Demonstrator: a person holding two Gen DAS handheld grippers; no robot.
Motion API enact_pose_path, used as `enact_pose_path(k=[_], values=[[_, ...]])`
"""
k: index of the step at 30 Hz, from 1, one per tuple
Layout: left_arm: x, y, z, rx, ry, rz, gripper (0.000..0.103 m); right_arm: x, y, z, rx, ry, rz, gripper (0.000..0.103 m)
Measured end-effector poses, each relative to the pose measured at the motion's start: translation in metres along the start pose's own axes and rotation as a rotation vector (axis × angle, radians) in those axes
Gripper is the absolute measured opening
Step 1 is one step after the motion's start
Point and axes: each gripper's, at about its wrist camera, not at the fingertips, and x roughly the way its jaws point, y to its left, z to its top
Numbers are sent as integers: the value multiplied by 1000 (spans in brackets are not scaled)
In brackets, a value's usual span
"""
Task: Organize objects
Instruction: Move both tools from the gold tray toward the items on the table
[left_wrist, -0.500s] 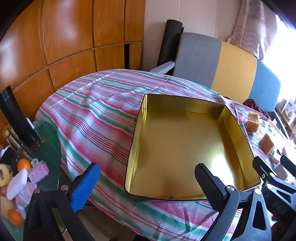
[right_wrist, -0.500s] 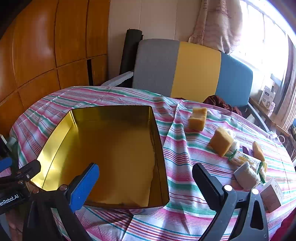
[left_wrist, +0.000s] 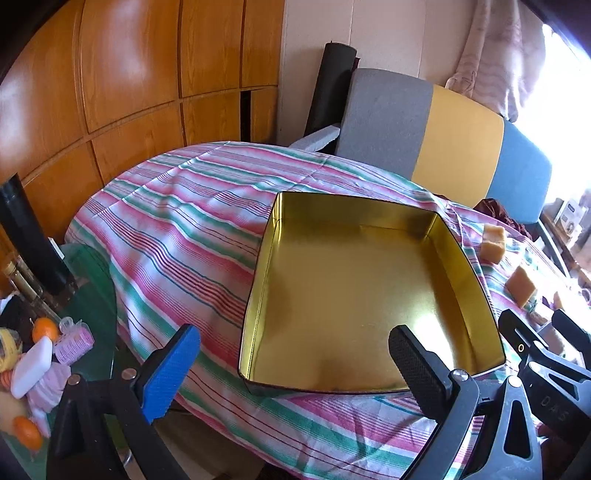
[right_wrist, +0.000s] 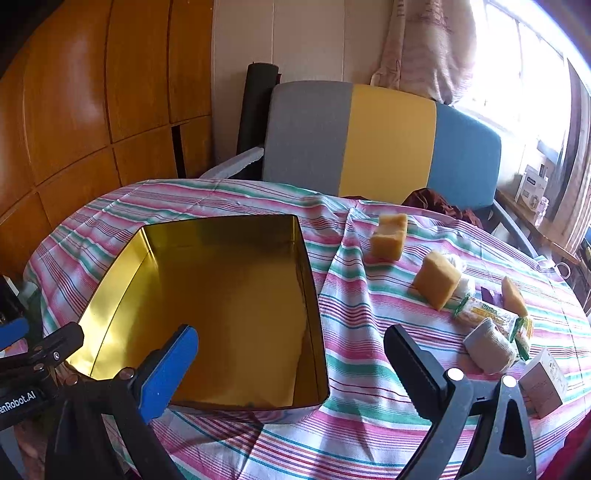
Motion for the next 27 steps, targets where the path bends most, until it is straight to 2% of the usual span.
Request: enact_pose_path(k=[7, 17, 27], values=[[-12, -16, 1, 82, -55, 12, 103, -5, -4, -1, -1, -7, -1, 102], [-22, -19, 8, 108, -100, 18, 103, -14, -14, 1, 4, -40, -8, 102], [-17, -41, 15, 181, -95, -30, 103, -10, -59, 7, 60, -27, -35, 102]])
